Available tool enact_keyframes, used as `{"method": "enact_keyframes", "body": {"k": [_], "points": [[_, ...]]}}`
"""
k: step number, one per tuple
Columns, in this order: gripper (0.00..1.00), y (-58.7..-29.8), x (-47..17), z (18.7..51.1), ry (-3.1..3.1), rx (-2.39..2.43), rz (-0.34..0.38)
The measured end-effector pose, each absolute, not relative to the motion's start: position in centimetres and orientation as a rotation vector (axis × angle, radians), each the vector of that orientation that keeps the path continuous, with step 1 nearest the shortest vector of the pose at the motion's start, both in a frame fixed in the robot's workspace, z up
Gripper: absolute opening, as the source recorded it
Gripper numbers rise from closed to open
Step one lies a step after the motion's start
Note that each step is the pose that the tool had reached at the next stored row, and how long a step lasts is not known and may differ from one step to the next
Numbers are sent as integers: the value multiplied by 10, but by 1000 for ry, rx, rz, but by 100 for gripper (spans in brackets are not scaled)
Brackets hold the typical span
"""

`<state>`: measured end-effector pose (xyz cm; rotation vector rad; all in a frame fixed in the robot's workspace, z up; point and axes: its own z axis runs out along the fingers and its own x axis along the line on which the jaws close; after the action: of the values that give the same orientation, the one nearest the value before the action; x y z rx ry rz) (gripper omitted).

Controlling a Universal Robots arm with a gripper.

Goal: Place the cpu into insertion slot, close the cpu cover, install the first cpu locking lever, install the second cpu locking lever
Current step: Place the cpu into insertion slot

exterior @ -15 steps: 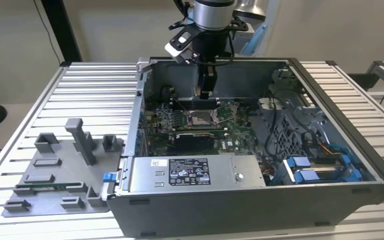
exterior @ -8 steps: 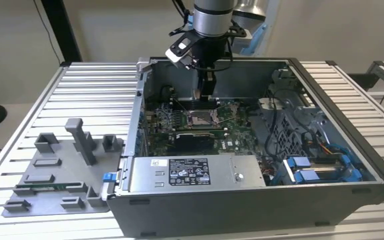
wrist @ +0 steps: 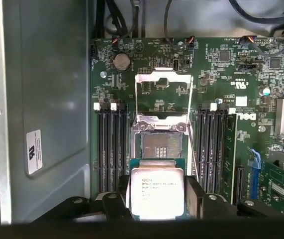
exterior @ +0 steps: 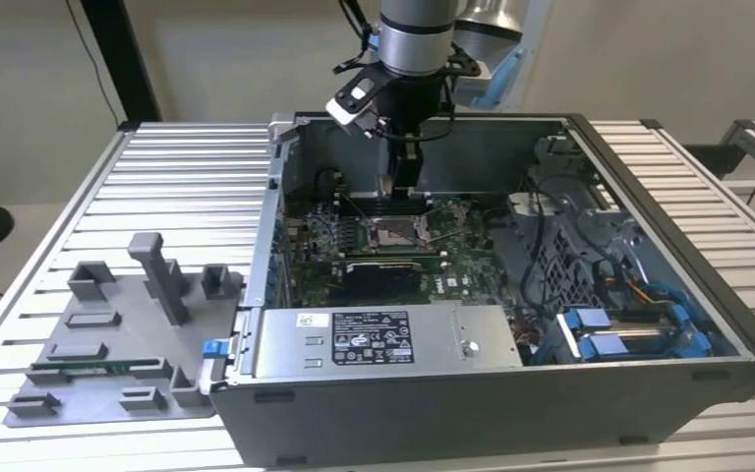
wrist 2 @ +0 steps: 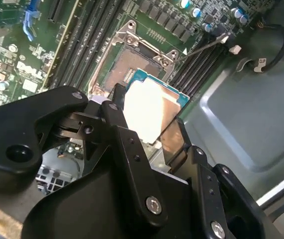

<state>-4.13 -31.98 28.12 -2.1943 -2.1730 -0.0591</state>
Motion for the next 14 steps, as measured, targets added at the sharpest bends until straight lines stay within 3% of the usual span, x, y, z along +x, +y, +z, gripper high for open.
{"method": "enact_keyframes", "body": {"k": [14], "points": [[0,-318,-41,266,-2184,-2204,-84]]}}
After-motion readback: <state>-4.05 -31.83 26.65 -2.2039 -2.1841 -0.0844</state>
